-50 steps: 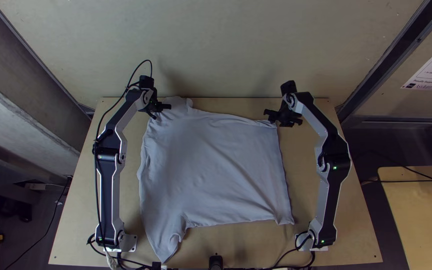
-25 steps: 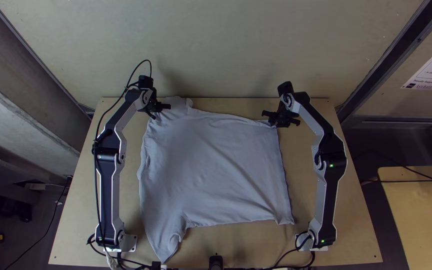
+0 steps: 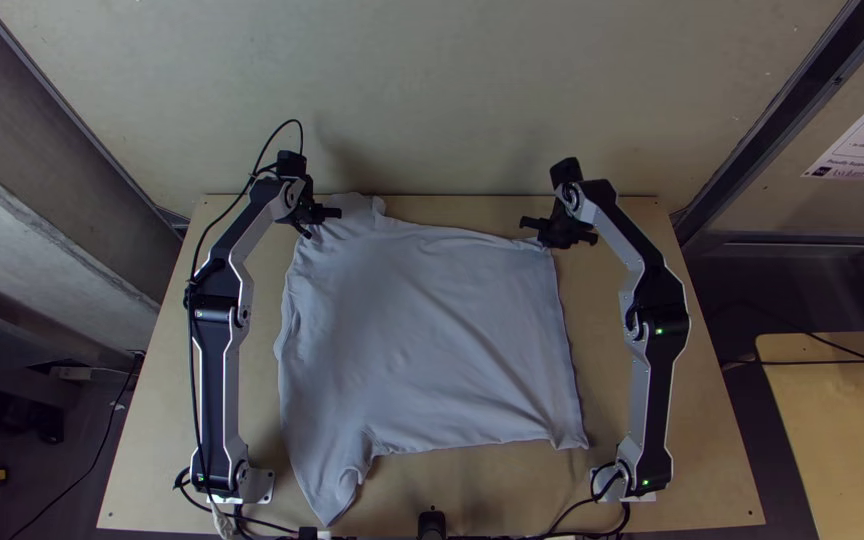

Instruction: Fold the t-shirt

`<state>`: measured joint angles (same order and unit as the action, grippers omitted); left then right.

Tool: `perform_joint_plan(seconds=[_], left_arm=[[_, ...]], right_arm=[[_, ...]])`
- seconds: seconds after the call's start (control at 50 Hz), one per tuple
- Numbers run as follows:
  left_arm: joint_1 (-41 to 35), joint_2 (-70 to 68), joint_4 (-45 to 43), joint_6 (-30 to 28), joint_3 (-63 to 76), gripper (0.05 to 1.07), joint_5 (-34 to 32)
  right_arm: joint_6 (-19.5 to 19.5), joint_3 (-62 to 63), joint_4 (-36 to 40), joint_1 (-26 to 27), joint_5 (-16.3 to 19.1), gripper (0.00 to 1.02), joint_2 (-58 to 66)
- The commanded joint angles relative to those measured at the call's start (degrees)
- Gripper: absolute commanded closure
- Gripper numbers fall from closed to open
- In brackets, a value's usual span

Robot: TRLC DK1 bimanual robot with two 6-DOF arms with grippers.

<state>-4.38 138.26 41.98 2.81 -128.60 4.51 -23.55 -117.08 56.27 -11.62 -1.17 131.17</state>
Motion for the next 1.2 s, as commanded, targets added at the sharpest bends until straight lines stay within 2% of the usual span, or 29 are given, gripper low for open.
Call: perform_joint_plan(seconds=[0.0,0.28,0.46,0.68,0.88,1.18], left_arm=[[1.6,-2.6,-0.1,0.1,1.2,1.04,-0.1],[0.9,-7.2,-2.2,2.0,1.3,1.04,-1.6],[1.7,-11.3,-2.3,6.2,4.1,1.04,-5.8],[2.1,-16.9,-2.7,5.5,12.5,1.04,-6.1],[2.4,-23.7,-8.6,4.6,24.2,1.04,-6.1],[2.4,-30.5,-10.2,4.6,33.8,1.04,-6.1]], right_arm=[[0.3,-4.9,0.5,-0.2,-1.1,1.0,2.2],[1.6,-15.7,-0.2,0.6,-1.5,1.0,8.5],[1.8,-15.1,-0.3,0.5,-1.5,1.0,8.6],[2.0,-14.6,0.8,1.2,-1.6,1.0,7.1],[2.5,-13.8,4.1,1.4,-2.1,1.0,5.6],[2.6,-8.8,5.9,1.4,-3.0,1.0,0.3]])
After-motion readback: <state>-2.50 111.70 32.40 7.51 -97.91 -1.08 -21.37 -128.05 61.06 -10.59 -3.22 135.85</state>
